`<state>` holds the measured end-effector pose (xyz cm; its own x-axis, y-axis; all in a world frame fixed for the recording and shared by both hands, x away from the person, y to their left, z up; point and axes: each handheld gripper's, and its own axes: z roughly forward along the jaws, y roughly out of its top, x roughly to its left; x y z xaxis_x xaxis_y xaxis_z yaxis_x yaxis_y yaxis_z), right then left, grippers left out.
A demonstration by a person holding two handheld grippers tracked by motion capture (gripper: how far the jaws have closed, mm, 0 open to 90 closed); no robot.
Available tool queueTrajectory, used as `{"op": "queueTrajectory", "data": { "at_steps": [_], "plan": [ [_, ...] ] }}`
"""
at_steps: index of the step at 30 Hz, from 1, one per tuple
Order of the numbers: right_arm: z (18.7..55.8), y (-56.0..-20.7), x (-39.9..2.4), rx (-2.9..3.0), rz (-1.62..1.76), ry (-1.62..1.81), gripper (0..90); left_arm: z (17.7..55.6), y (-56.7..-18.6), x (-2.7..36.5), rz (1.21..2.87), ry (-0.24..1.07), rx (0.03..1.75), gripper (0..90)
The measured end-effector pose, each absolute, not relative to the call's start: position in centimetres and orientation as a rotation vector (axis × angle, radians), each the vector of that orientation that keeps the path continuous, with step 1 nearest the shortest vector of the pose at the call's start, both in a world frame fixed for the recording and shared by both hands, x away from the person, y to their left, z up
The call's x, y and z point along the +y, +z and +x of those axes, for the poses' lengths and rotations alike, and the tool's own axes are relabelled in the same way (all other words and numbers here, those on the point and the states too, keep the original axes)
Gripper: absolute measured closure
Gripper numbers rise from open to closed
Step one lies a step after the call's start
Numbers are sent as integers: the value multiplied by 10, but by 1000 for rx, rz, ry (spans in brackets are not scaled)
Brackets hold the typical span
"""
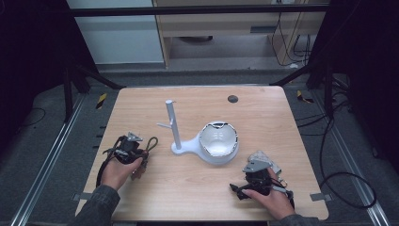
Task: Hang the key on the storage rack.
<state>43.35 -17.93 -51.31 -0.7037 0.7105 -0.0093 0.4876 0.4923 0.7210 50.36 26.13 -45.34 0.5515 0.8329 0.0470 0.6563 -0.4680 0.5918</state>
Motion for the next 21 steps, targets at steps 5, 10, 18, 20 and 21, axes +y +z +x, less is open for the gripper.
{"op": "queueTrajectory", "data": {
  "at_steps": [5,10,18,20,21],
  "plan": [
    [434,-513,-179,2435,1014,1031,4,491,-442,263,2232,470,1153,662],
    [434,-513,-178,2434,1020,1029,2,482,-433,263,2198,494,1113,663],
    [435,-513,-178,2425,1031,1029,2,471,-420,261,2149,543,1047,663],
    [436,-513,-178,2418,1039,1023,2,468,-418,262,2136,549,1038,663],
    [436,-513,-178,2418,1038,1022,2,466,-416,262,2130,552,1033,663]
  ]
}}
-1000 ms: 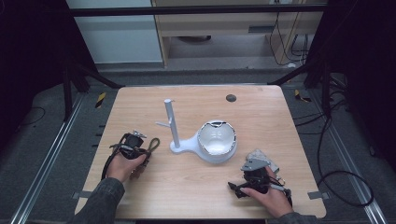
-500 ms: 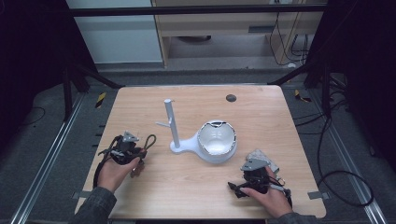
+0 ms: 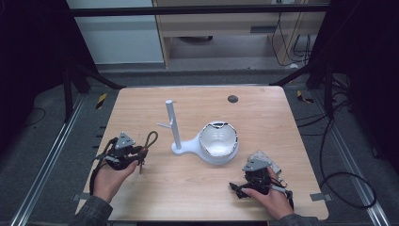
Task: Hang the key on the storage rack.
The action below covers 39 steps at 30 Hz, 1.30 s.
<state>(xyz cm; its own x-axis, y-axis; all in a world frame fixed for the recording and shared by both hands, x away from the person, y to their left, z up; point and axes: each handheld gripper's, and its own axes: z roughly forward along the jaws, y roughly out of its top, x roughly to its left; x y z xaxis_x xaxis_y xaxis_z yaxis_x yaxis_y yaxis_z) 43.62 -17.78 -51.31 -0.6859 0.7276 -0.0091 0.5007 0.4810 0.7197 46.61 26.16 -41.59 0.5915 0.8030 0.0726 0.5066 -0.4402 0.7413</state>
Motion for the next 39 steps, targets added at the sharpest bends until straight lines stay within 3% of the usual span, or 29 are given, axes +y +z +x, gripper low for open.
{"op": "queueTrajectory", "data": {
  "at_steps": [39],
  "plan": [
    [437,-513,-177,2413,1048,1022,2,433,-387,246,1989,577,898,663]
  ]
}}
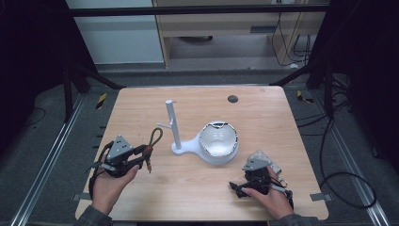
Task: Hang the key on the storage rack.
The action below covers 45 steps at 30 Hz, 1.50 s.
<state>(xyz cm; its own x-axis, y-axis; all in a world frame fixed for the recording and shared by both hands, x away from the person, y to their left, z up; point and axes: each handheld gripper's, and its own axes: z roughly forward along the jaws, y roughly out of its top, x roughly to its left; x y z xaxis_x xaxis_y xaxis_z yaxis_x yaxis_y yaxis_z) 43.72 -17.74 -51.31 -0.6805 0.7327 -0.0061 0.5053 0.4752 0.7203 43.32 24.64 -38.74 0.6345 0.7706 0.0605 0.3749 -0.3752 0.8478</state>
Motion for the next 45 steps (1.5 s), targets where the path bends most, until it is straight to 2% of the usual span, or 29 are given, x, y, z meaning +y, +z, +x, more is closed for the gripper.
{"op": "queueTrajectory", "data": {
  "at_steps": [45],
  "plan": [
    [437,-513,-177,2413,1050,1019,2,416,-358,216,1933,591,768,662]
  ]
}}
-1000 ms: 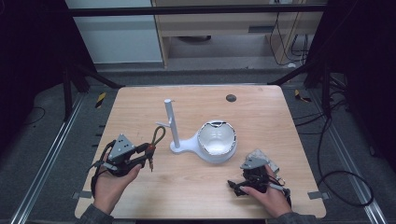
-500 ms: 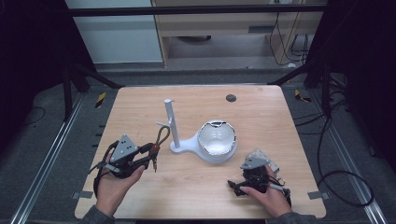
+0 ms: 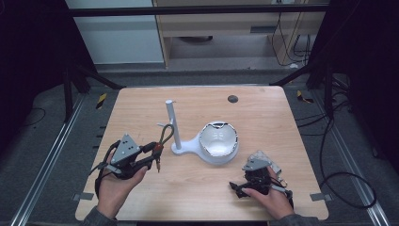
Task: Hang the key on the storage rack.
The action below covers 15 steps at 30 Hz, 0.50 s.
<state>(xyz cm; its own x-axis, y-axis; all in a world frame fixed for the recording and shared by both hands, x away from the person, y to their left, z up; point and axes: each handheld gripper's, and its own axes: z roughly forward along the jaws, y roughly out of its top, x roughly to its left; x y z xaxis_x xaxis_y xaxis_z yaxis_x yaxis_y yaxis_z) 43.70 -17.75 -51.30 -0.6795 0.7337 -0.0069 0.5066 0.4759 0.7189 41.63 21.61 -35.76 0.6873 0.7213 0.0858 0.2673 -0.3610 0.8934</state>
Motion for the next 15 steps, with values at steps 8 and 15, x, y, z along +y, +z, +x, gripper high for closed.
{"op": "queueTrajectory", "data": {
  "at_steps": [8,15],
  "plan": [
    [437,-513,-178,2413,1051,1018,2,422,-358,216,1930,594,783,662],
    [437,-513,-178,2412,1052,1019,2,429,-358,213,1935,593,791,661]
  ]
}}
